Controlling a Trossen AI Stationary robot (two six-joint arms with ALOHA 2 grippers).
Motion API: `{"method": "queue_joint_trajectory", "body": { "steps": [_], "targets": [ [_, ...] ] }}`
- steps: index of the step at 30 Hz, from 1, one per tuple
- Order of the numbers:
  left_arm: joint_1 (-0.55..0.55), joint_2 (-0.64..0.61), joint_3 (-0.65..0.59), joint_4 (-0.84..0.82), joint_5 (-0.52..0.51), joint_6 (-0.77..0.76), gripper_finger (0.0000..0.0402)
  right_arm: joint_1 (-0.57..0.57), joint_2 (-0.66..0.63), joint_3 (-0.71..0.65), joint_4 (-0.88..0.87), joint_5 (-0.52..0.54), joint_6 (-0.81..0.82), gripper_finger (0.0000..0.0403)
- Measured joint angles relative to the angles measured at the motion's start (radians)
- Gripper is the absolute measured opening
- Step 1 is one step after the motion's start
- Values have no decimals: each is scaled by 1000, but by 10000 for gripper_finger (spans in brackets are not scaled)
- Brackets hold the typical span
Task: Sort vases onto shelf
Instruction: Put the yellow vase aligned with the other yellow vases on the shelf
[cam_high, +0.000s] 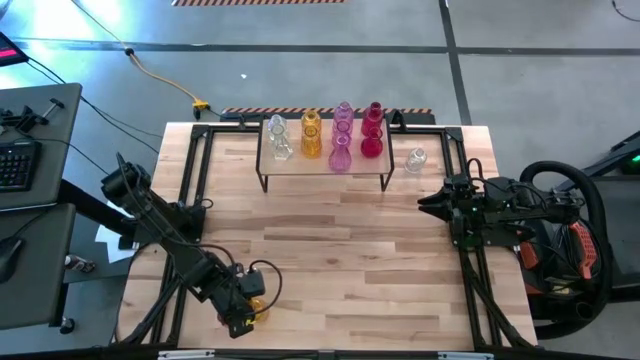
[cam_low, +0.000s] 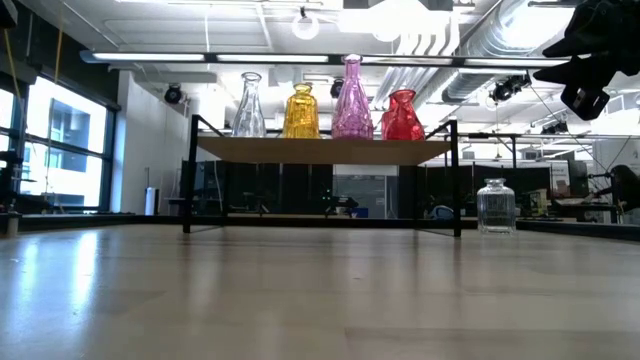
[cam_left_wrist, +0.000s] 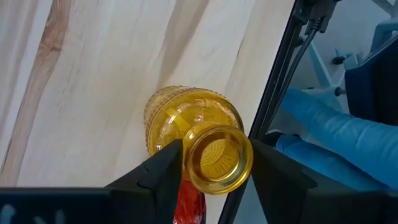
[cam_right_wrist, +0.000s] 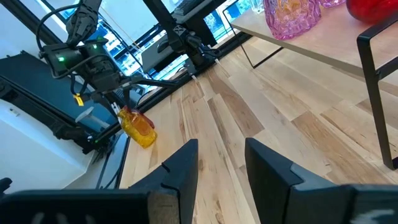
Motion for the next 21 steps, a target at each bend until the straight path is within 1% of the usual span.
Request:
{"method": "queue_joint_trajectory", "body": {
  "steps": [6, 21],
  "targets": [
    [0, -1, 0, -1, -12, 2, 141, 0, 0, 0, 0, 0, 0, 114],
    [15, -19, -3, -34, -22, 25, 139, 0, 0, 0, 0, 0, 0, 114]
  ]
}}
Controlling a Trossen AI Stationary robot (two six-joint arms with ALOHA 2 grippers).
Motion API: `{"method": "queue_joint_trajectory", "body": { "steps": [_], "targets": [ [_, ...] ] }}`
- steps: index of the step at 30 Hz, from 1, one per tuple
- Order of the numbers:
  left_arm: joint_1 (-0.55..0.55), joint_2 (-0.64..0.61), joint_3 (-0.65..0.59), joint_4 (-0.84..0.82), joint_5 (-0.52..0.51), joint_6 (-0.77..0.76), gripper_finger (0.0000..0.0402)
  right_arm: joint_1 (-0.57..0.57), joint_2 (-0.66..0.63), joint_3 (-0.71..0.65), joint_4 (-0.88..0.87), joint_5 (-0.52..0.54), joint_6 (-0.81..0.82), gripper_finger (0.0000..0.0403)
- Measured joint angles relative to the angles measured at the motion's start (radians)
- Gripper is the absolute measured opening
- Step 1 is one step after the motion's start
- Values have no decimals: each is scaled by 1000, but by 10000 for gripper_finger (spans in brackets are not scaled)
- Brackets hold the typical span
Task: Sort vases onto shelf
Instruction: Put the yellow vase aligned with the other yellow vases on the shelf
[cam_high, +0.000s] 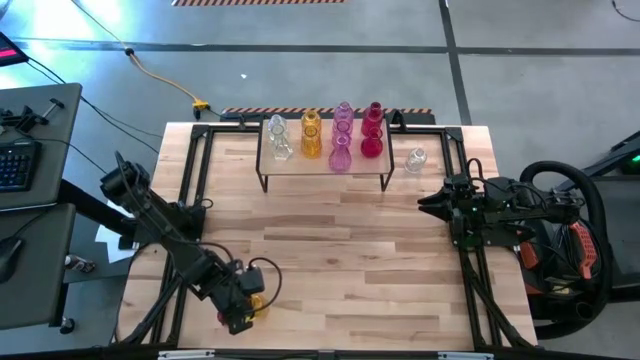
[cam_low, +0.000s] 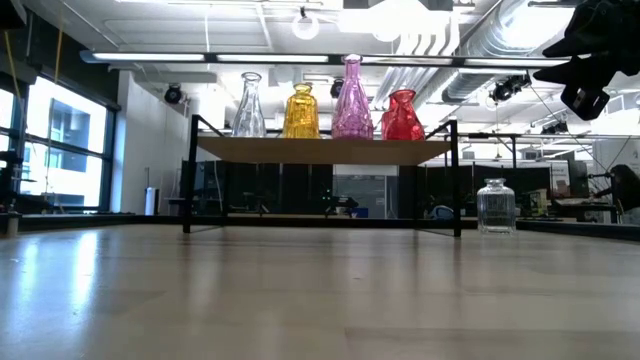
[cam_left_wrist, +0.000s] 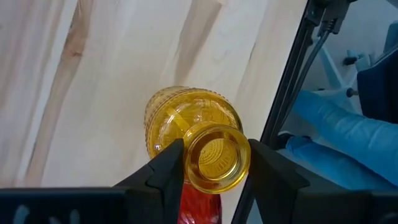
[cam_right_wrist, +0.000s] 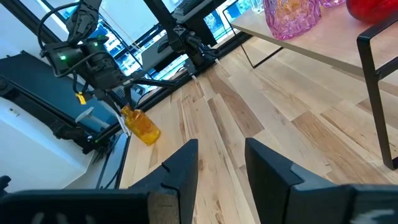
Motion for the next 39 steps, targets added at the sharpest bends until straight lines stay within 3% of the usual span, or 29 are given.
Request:
{"method": "queue_joint_trajectory", "body": {
  "steps": [7, 19, 31, 39],
  "targets": [
    [34, -20, 17, -38, 23, 67, 139, 0, 0, 0, 0, 0, 0, 114],
    [181, -22, 177, -251, 26, 350, 139, 0, 0, 0, 0, 0, 0, 114],
    [491, -23, 365, -439, 26, 699, 139, 0, 0, 0, 0, 0, 0, 114],
    [738, -23, 463, -460, 50, 889, 139, 0, 0, 0, 0, 0, 0, 114]
  ]
}}
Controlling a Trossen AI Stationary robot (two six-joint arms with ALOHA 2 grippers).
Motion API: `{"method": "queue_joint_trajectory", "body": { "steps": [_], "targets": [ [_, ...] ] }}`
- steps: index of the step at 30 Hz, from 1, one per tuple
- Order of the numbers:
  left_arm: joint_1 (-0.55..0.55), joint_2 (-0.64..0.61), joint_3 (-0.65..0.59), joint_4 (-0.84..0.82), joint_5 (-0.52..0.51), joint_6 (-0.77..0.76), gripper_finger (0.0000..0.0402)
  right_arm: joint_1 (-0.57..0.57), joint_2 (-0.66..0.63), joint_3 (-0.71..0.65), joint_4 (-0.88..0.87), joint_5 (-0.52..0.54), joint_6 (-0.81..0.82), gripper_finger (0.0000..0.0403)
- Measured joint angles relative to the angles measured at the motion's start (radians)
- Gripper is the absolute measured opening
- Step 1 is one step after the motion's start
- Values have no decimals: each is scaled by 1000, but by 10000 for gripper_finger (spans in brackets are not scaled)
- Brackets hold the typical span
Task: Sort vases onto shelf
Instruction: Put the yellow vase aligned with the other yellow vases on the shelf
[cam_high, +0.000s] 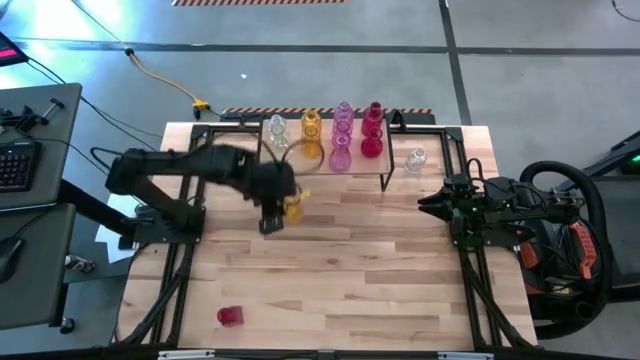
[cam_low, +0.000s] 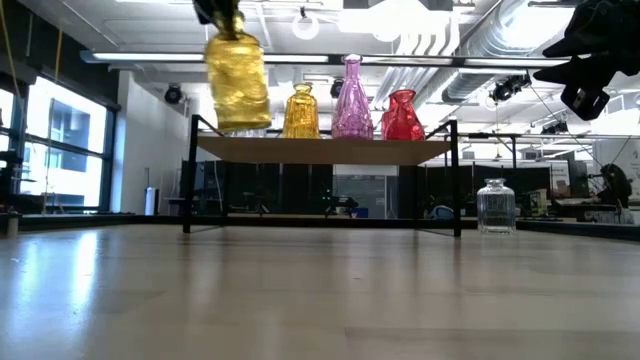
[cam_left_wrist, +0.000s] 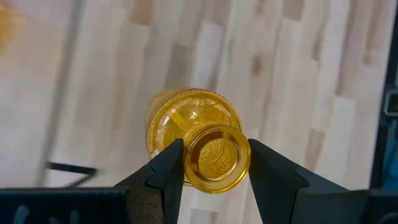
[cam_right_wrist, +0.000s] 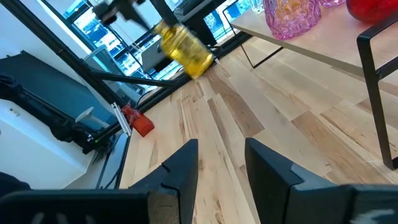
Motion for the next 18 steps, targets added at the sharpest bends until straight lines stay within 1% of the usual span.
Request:
{"method": "queue_joint_trajectory", "body": {
  "steps": [3, 7, 13, 18],
  "targets": [
    [74, 0, 13, 0, 20, 56, 139, 0, 0, 0, 0, 0, 0, 114],
    [137, 0, 26, -10, 50, 74, 139, 0, 0, 0, 0, 0, 0, 114],
    [169, 1, 97, -37, 61, 102, 143, 0, 0, 0, 0, 0, 0, 114],
    [198, 54, 187, -79, 48, 113, 142, 0, 0, 0, 0, 0, 0, 114]
  ]
}}
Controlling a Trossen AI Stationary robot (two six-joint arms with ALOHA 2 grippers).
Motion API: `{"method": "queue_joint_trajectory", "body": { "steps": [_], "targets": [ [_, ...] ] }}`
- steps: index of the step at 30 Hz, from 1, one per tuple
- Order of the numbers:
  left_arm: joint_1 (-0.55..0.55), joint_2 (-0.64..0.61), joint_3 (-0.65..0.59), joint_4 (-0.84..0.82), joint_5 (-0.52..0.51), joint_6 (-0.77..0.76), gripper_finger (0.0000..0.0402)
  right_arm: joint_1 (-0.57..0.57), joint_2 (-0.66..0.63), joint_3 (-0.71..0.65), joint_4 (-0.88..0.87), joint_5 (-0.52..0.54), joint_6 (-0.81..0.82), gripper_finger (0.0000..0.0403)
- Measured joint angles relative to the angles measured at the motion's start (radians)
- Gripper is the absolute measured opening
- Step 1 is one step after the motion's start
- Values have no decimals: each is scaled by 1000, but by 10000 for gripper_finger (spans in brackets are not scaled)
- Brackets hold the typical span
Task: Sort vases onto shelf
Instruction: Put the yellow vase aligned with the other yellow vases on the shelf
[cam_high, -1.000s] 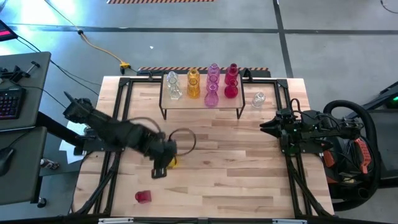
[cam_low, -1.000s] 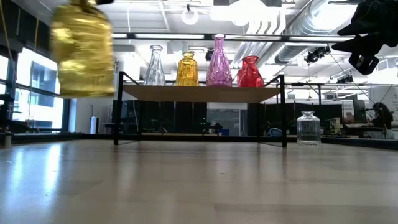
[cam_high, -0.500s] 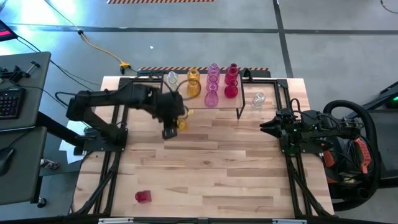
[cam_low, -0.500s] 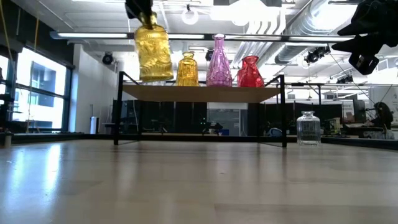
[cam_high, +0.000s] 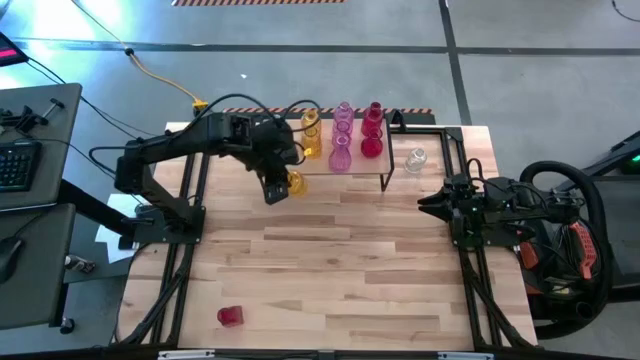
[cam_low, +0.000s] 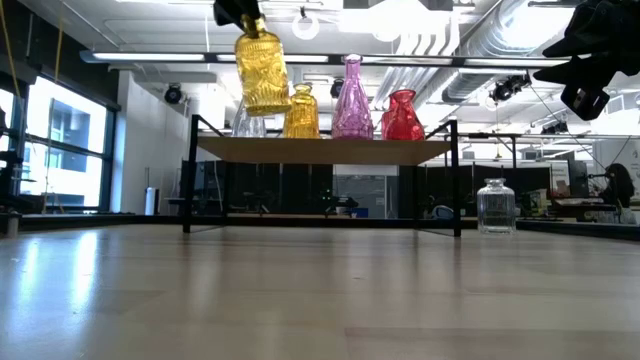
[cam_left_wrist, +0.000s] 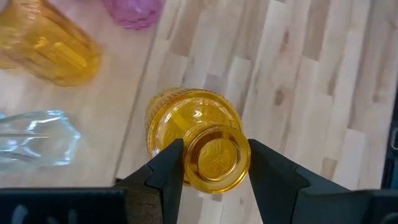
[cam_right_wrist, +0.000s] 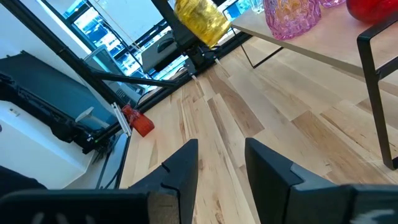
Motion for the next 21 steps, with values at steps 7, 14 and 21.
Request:
{"method": "queue_joint_trajectory", "body": {
  "steps": [7, 14, 21],
  "targets": [
    [-1, 140, 202, -131, 2, 28, 146, 0, 0, 0, 0, 0, 0, 114],
    [1, 284, 418, -245, -27, 80, 145, 0, 0, 0, 0, 0, 0, 114],
    [26, 346, 472, -253, -42, 123, 147, 0, 0, 0, 0, 0, 0, 114]
  ]
}}
